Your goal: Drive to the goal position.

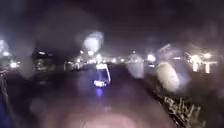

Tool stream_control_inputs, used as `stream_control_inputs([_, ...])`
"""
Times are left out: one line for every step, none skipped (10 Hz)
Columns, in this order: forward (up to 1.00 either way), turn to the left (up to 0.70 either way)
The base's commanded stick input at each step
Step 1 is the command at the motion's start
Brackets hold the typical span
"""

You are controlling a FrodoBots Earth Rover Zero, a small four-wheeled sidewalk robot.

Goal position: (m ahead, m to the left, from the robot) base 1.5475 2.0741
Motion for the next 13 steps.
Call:
stream_control_inputs([0.5, 0.06])
stream_control_inputs([0.5, 0.04])
stream_control_inputs([0.5, 0.01])
stream_control_inputs([0.5, 0.0])
stream_control_inputs([0.5, 0.0])
stream_control_inputs([0.5, 0.0])
stream_control_inputs([0.5, 0.0])
stream_control_inputs([0.5, 0.0])
stream_control_inputs([0.5, 0.0])
stream_control_inputs([0.5, 0.0])
stream_control_inputs([0.42, 0.0])
stream_control_inputs([0.0, 0.0])
stream_control_inputs([0.0, 0.0])
